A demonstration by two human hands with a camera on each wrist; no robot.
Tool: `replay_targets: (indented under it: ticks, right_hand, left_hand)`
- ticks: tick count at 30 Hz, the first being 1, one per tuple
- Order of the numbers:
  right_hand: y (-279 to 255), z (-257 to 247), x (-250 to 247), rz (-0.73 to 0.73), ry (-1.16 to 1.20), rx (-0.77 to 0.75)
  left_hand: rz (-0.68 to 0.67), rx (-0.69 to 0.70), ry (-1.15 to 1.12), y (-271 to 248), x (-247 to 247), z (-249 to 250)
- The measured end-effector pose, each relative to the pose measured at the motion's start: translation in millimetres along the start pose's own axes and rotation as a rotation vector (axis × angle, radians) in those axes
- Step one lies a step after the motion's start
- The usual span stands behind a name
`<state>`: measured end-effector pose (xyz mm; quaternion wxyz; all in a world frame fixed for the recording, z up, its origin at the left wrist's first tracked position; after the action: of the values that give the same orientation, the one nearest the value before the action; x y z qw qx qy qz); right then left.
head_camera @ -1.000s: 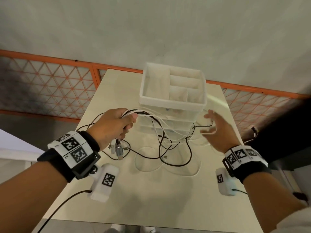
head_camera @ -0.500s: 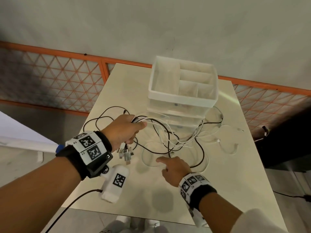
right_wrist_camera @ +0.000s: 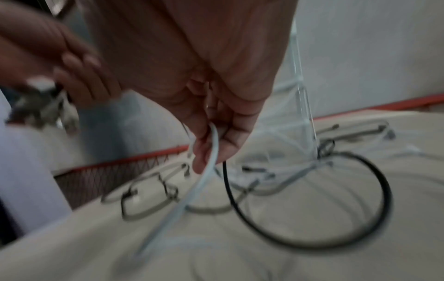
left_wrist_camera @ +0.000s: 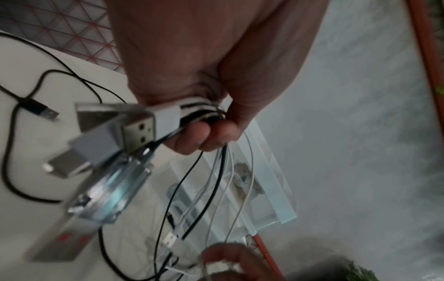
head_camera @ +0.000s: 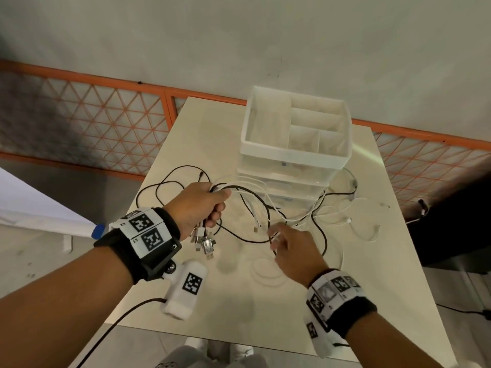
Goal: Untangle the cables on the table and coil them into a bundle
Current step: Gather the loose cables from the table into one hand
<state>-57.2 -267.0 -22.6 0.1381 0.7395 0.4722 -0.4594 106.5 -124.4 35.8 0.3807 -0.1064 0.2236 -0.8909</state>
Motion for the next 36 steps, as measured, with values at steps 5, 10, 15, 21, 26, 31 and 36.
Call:
replay_targets:
  ticks: [5,10,15,21,26,31,36]
  right_hand:
    - [-3,-56,-53,0.006,0.062,-0.283]
    - [-4,-96,-56,0.059,0.027,-0.415]
    - [1,-69,-77,0.175,0.063,-0.265]
    - [3,55,-113,0.295,-0.350,0.270]
    - [-7,68,-179,0.595,-0.352,0.461]
    - [11,64,-215,0.573,0.017,0.419]
    - [14,32,-238,0.833,0.111,0.042]
  left_hand:
    - [-0.136,0.038,-0.100,-7,22,22]
    - [-0.220,0.148,0.136,-14,58,29]
    - [-0.136,0.198,0.463,-11,50,38]
    - [-0.214,0.213,0.256,-27,17,79]
    - [-0.068,0.224,0.213,-15,7,69]
    - [-0.103,0.177,0.189,-11,13,54]
    - [-0.486,0.273,0.199,-37,39,69]
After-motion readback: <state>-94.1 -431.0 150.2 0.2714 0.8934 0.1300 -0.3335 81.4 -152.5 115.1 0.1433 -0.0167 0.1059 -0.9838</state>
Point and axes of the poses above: each hand's wrist, its own y-axis towards the middle knuckle, its own x-axis out of the palm, z = x × y, the point moved 6 cm from there along y, towards the middle knuckle, and after that the axes turned 6 degrees about -y, right-handed, at the moved point
